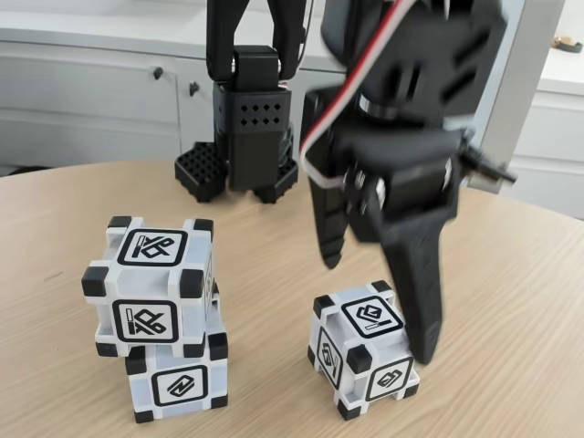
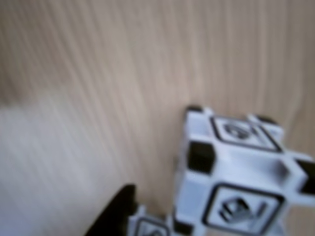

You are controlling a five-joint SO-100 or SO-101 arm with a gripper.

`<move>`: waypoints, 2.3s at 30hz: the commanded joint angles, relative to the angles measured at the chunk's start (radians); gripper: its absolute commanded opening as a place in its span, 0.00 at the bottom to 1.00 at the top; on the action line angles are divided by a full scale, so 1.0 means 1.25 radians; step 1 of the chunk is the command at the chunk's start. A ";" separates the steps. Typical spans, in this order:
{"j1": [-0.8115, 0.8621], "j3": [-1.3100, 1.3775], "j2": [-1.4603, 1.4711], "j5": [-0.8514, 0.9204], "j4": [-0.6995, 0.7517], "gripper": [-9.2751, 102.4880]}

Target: Stack cubes from left to right.

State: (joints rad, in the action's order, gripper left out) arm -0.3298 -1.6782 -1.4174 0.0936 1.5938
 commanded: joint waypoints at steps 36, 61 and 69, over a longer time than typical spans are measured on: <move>0.077 0.018 -0.454 0.038 -0.027 0.08; 0.349 0.054 -0.459 0.119 0.102 0.08; 0.351 0.153 -0.444 0.108 0.107 0.08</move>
State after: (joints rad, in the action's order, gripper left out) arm 0.0982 -1.5478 -1.9635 0.2378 1.7242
